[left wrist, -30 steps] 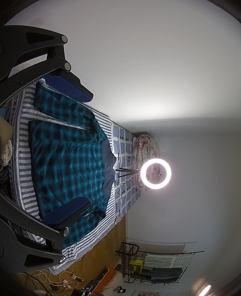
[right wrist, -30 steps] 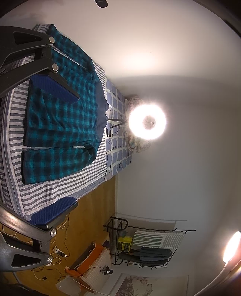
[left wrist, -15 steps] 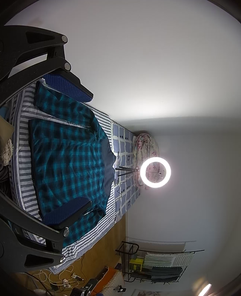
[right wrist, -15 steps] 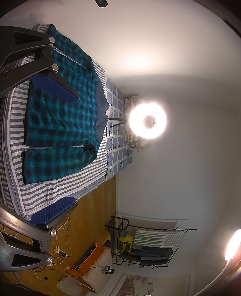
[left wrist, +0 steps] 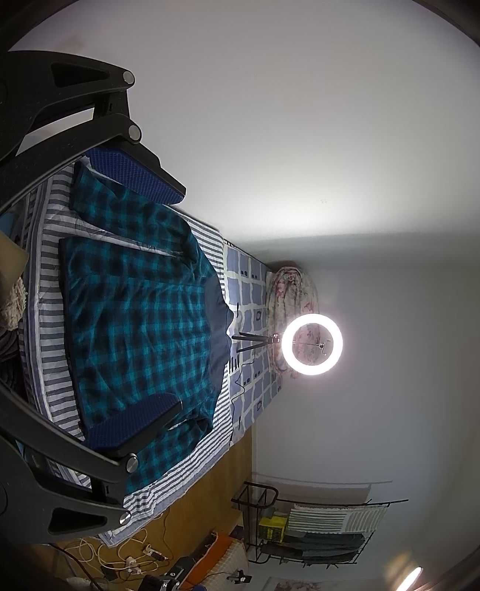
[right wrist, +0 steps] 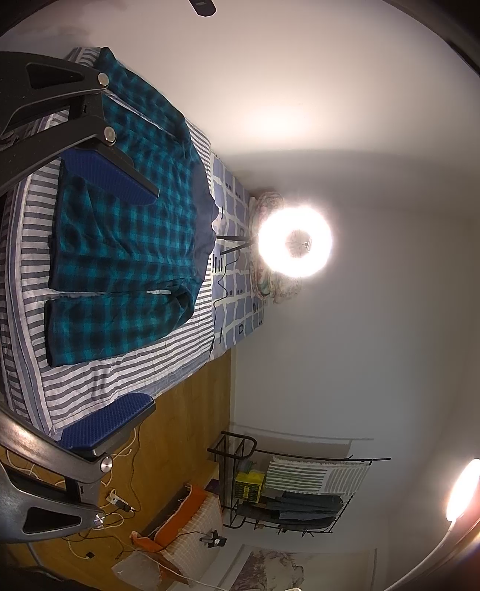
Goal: Fold large clothes
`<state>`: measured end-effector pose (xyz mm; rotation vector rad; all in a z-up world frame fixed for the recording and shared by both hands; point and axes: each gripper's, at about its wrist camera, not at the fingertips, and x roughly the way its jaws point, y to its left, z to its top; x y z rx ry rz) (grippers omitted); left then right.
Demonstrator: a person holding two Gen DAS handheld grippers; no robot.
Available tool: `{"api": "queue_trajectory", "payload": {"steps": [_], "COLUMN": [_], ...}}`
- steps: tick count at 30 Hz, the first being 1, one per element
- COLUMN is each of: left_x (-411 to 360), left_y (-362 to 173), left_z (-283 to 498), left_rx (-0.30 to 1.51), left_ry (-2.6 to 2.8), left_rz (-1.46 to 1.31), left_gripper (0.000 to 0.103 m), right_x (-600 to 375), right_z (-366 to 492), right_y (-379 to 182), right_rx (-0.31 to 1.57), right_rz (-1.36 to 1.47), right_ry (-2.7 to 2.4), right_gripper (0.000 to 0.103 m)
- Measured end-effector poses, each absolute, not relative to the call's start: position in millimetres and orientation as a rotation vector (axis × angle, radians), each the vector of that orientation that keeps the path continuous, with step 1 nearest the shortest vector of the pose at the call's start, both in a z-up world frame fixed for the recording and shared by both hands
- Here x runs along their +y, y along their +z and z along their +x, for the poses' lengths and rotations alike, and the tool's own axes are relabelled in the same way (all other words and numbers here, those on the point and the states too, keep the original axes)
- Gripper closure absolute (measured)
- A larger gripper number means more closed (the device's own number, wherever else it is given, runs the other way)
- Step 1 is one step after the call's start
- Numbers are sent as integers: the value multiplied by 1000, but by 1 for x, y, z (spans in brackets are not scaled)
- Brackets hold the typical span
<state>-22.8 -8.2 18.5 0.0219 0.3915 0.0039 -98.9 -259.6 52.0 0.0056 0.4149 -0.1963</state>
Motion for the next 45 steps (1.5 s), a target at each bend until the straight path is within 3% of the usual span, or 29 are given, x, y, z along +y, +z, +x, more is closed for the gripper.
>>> {"api": "queue_trajectory", "payload": {"steps": [25,33,38,41,45], "left_x": [29,54,80,97,119], "left_y": [28,19,-3,-23,-53], "left_z": [-44,-36,-12,10,33], "left_rx": [342,334,379,444,516], "left_ry": [109,122,137,142,143], "left_rz": [55,54,79,67,12], "left_gripper": [0,0,13,29,46], "right_x": [-210,-183,-166,-161,-145], "right_z": [-82,-42,8,44,101], "right_y": [71,85,83,79,66], "right_rx": [251,252,299,343,432], "right_rz": [-3,7,12,40,82], "right_ry": [3,127,182,223,309], "right_gripper": [1,10,22,27,44]}}
